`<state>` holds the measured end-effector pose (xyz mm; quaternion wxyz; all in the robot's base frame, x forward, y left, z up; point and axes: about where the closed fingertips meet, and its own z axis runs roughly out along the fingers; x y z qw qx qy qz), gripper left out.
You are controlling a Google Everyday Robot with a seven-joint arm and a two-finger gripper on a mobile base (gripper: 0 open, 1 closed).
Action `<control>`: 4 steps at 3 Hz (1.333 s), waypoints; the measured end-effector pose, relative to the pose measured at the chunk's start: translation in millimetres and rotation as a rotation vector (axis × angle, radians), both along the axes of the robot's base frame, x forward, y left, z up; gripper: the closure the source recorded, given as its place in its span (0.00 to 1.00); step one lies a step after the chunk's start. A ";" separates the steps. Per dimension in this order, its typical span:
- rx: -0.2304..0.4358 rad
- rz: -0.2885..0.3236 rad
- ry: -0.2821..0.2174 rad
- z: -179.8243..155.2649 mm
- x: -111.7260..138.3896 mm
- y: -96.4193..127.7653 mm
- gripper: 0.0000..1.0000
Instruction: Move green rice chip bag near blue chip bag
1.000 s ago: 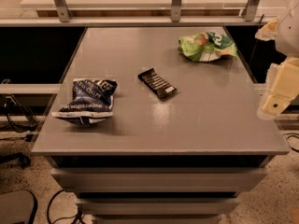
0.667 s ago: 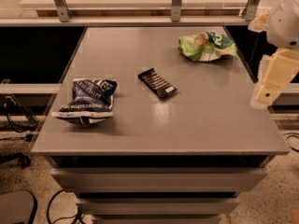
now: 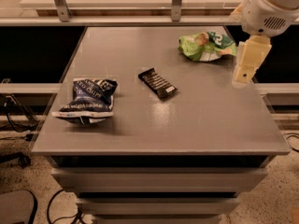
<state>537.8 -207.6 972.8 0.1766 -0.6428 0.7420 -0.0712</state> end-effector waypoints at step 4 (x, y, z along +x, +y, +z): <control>0.080 0.043 0.053 -56.3 151.4 23.4 0.00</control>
Offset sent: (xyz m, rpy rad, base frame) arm 0.1217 0.0039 -0.0230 0.0180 0.0214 0.0182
